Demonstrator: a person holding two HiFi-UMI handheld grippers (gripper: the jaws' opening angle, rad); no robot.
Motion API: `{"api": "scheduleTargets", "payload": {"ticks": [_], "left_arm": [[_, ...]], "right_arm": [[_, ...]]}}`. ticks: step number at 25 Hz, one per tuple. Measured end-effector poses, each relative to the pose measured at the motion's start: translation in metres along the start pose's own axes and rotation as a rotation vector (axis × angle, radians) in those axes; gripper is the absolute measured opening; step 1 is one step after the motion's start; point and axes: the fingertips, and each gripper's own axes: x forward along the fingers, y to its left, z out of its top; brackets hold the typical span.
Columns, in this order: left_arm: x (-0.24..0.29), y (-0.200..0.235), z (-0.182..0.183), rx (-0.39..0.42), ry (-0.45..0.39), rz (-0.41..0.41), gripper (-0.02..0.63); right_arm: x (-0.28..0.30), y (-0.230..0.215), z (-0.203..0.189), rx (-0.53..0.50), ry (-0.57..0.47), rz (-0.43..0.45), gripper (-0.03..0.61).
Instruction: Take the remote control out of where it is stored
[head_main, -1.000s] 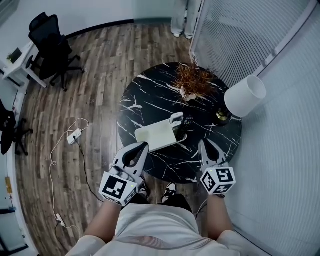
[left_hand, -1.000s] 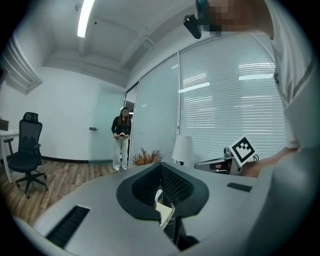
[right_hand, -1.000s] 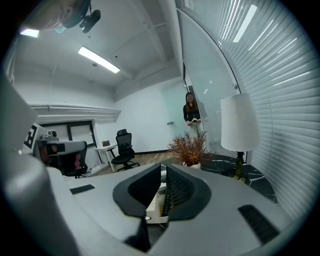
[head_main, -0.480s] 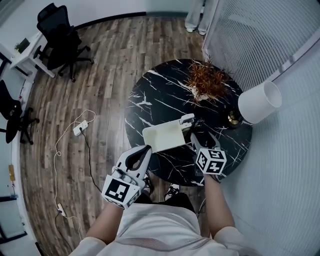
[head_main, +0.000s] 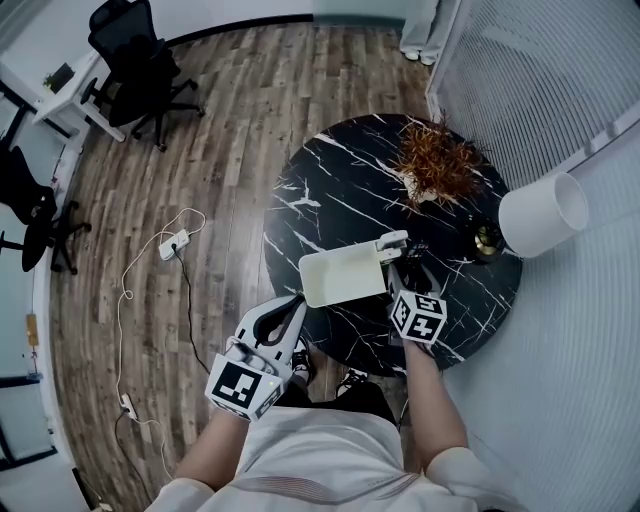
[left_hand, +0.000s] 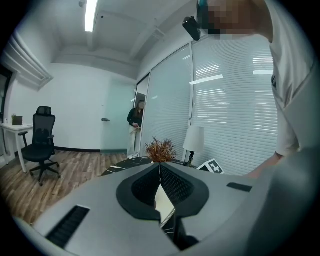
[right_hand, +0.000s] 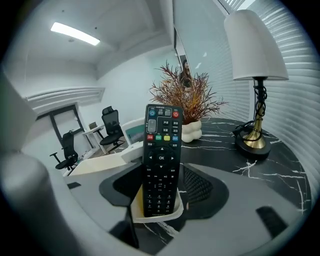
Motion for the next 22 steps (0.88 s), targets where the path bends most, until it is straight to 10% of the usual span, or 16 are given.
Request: {"api": "scheduleTargets", "payload": {"ticks": [22], "left_arm": [[0.008, -0.023, 0.012, 0.021, -0.042, -0.066, 0.011]], "right_arm": [[-0.099, -0.004, 0.102, -0.151, -0.226, 0.035, 0.225]]}}
